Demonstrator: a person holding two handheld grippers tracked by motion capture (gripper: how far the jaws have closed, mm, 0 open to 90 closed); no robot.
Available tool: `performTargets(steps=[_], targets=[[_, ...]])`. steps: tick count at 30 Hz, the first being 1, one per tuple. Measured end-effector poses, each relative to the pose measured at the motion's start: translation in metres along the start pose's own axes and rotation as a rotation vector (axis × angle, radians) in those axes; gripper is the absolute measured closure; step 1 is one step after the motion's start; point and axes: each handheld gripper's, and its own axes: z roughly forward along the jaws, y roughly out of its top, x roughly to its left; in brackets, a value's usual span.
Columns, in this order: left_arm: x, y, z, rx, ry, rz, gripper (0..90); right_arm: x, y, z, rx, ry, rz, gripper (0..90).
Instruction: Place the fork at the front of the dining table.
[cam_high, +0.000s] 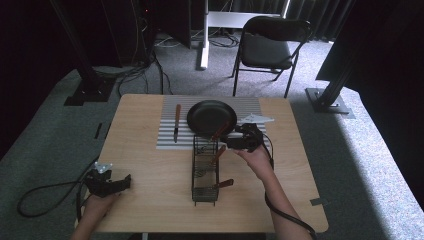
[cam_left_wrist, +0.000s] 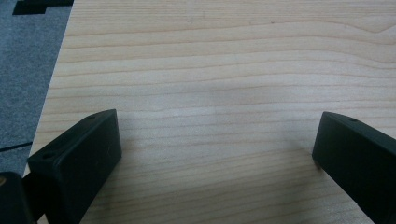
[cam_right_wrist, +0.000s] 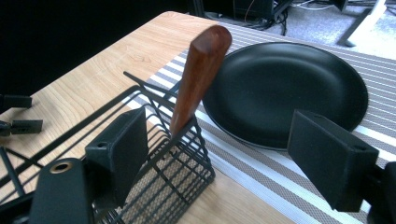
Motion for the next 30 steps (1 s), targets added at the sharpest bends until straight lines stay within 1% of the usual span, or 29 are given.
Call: performTargets(steps=[1,3,6,7,8,9,10,11,13,14,15,17,19,20,22,25,26,29,30], targets=[[0.0,0.0,0.0,0.0,0.0,0.0,1.0,0.0,0.0,0.0,0.0,0.0,0.0,19.8],[0.0,0.0,0.0,0.0,0.0,0.0,1.0,0.0,0.004,0.006,0.003,0.021,0.016,22.2],[0.0,0.0,0.0,0.0,0.0,0.0,1.0,0.0,0.005,0.009,0.004,0.024,0.025,23.0],[0.0,0.0,0.0,0.0,0.0,0.0,1.0,-0.001,0.005,0.013,0.007,0.031,0.034,25.1],[0.0,0.0,0.0,0.0,0.0,0.0,1.0,-0.001,0.005,0.013,0.007,0.031,0.034,25.1],[0.0,0.0,0.0,0.0,0.0,0.0,1.0,-0.002,0.005,0.017,0.015,0.03,0.048,28.4],[0.0,0.0,0.0,0.0,0.0,0.0,1.0,-0.002,0.005,0.017,0.015,0.03,0.048,28.4],[0.0,0.0,0.0,0.0,0.0,0.0,1.0,-0.002,0.005,0.02,0.022,0.026,0.056,32.1],[0.0,0.0,0.0,0.0,0.0,0.0,1.0,-0.002,0.005,0.02,0.022,0.026,0.056,32.1],[0.0,0.0,0.0,0.0,0.0,0.0,1.0,-0.003,0.004,0.021,0.021,0.022,0.06,35.3],[0.0,0.0,0.0,0.0,0.0,0.0,1.0,-0.003,0.003,0.025,0.023,0.031,0.081,42.6],[0.0,0.0,0.0,0.0,0.0,0.0,1.0,-0.003,0.002,0.026,0.021,0.057,0.093,48.0],[0.0,0.0,0.0,0.0,0.0,0.0,1.0,-0.003,0.001,0.026,0.02,0.064,0.093,48.0],[0.0,0.0,0.0,0.0,0.0,0.0,1.0,-0.002,0.001,0.027,0.021,0.088,0.09,60.0],[0.0,0.0,0.0,0.0,0.0,0.0,1.0,0.0,0.001,0.027,0.02,0.1,0.078,65.4],[0.0,0.0,0.0,0.0,0.0,0.0,1.0,0.001,0.001,0.027,0.022,0.101,0.071,67.7],[0.0,0.0,0.0,0.0,0.0,0.0,1.0,0.004,0.0,0.027,0.028,0.103,0.052,74.0],[0.0,0.0,0.0,0.0,0.0,0.0,1.0,0.005,0.0,0.026,0.027,0.112,0.053,74.7],[0.0,0.0,0.0,0.0,0.0,0.0,1.0,0.006,0.0,0.025,0.027,0.122,0.048,75.2]])
